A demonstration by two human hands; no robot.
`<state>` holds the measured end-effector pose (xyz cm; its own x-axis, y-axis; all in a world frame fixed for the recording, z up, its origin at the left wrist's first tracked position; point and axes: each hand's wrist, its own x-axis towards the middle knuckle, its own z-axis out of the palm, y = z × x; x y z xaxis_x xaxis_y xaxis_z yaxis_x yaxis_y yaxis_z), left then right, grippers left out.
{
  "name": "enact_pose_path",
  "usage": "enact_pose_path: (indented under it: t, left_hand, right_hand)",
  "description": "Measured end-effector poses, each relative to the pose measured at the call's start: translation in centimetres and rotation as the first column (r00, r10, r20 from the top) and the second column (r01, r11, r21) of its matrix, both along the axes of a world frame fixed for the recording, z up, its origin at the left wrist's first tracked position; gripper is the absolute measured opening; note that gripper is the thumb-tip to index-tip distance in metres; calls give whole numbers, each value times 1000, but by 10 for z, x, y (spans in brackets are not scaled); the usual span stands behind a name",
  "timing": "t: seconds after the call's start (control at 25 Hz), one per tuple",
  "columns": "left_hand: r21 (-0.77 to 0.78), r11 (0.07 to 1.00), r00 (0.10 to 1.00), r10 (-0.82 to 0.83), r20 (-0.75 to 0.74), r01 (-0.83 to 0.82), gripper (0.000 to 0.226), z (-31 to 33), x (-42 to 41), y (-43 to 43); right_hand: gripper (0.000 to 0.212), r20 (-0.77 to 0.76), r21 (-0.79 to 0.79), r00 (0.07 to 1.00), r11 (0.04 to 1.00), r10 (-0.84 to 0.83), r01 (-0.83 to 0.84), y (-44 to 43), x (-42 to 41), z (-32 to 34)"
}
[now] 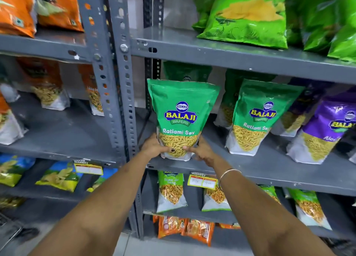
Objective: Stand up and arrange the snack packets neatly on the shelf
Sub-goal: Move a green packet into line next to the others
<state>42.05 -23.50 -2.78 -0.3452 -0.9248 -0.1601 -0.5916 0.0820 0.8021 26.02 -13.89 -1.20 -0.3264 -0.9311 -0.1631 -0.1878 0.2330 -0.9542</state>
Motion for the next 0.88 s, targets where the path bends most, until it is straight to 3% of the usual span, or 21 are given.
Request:
enact_pose_path:
  t: [0.48, 0.72, 0.8, 0.88]
  left_hand:
    - [8, 1000, 999, 4, 52, -5, 81, 2, 7, 27]
    - [105, 994, 999, -21, -37, 25, 86, -1, 10, 33]
    - [164, 986, 992, -41, 117, 21, 99, -1, 12, 34]
    - [286, 957, 890, -163, 425, 38, 88, 5, 10, 35]
  right_hand:
    - [64, -14, 14, 997, 998, 69, -69, 37, 12, 14]
    - [68, -8, 24, 997, 997, 73, -73, 35, 12, 7]
    - [77, -18, 53, 997, 996, 76, -75, 34, 5, 6]
    - [91, -61, 135, 996, 989, 68, -60, 38, -6, 4]
